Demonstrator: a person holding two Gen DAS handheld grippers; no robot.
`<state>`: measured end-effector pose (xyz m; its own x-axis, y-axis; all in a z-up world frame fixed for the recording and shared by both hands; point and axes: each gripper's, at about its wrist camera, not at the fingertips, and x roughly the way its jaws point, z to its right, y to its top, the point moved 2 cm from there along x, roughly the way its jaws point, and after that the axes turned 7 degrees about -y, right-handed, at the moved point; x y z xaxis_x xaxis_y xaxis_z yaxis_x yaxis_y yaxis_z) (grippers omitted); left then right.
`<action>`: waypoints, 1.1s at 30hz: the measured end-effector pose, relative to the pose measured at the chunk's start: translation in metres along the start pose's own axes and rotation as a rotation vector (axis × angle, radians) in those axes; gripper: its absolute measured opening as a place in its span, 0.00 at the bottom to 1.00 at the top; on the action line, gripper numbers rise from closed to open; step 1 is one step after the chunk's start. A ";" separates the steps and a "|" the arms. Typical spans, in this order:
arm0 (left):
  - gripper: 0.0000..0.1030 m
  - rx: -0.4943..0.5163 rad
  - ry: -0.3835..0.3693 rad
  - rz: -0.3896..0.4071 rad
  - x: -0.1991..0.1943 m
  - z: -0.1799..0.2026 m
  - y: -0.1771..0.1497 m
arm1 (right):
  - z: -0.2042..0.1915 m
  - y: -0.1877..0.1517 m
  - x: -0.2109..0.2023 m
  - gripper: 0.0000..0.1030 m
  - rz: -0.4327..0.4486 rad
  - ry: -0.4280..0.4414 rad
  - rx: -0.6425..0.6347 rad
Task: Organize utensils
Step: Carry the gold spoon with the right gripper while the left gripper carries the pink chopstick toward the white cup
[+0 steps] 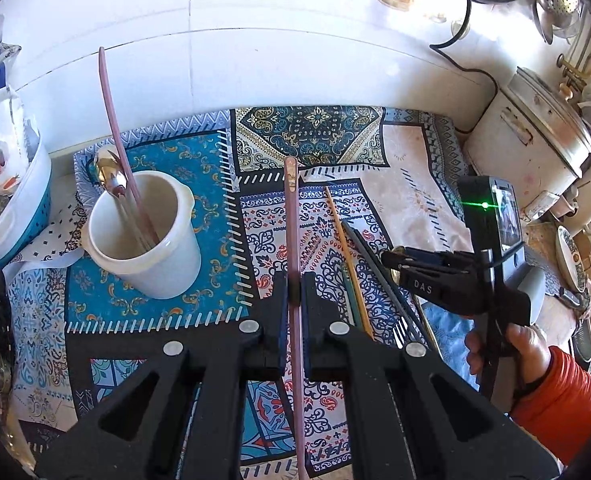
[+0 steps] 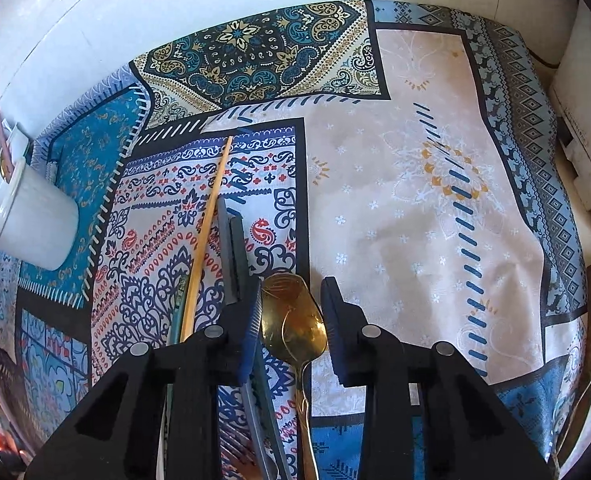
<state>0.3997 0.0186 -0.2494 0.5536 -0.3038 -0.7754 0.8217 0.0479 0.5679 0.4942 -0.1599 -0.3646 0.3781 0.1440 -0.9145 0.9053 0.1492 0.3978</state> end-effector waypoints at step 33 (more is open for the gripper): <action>0.04 0.027 0.011 0.169 -0.070 0.018 0.010 | 0.006 -0.029 -0.152 0.23 0.327 0.046 0.004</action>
<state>0.3671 0.0234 -0.1843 0.6853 -0.2829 -0.6711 0.7128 0.0718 0.6976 0.4119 -0.1919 -0.2370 0.6401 0.2277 -0.7338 0.7379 0.0840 0.6697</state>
